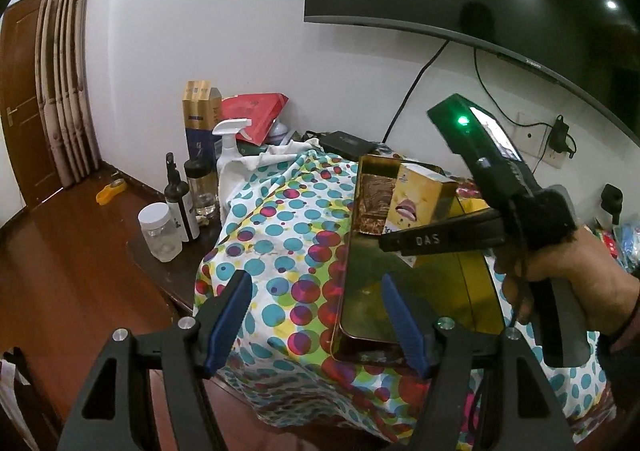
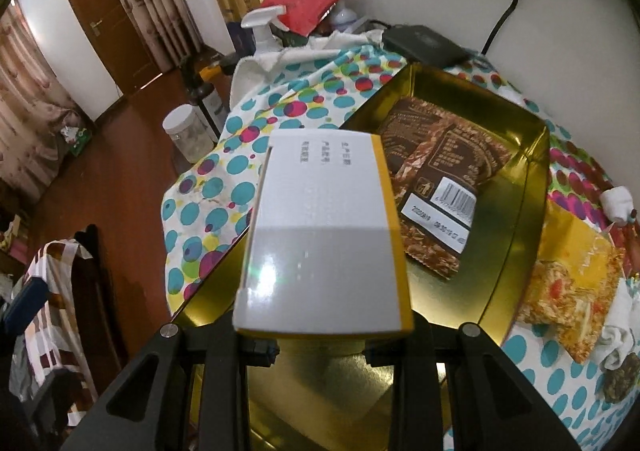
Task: Organize objects
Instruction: 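Lower the yellow box into the tray and open the right gripper, then move the right gripper to the braided yarn ball and grasp it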
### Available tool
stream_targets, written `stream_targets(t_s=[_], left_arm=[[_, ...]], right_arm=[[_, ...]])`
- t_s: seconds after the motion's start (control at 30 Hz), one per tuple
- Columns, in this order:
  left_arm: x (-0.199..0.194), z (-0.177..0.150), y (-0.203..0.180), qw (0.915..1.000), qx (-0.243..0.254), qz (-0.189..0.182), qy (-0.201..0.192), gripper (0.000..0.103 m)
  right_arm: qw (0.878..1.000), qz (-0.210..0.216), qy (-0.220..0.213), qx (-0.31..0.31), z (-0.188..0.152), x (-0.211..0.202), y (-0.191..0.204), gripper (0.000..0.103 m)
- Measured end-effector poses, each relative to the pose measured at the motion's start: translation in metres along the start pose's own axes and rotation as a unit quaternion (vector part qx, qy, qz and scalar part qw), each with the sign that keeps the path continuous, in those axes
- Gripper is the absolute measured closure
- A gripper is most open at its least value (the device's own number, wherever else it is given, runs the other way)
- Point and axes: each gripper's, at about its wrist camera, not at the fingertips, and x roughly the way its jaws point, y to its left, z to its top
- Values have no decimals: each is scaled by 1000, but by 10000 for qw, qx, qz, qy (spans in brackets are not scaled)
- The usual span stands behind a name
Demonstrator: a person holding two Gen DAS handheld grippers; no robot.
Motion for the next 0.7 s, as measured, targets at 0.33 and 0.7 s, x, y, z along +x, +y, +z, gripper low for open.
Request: stream_targets(t_s=[0.33,0.7], left_arm=[[3,-1,2,9997,-161,-148,88,34],[-7,10,-21,9980,-45,-441,-442,34]], right_arm=[[9998,-41,-27,175,-4,-2,-6,66],[9904,-17,-1168,737,-61,-95,-65,48]])
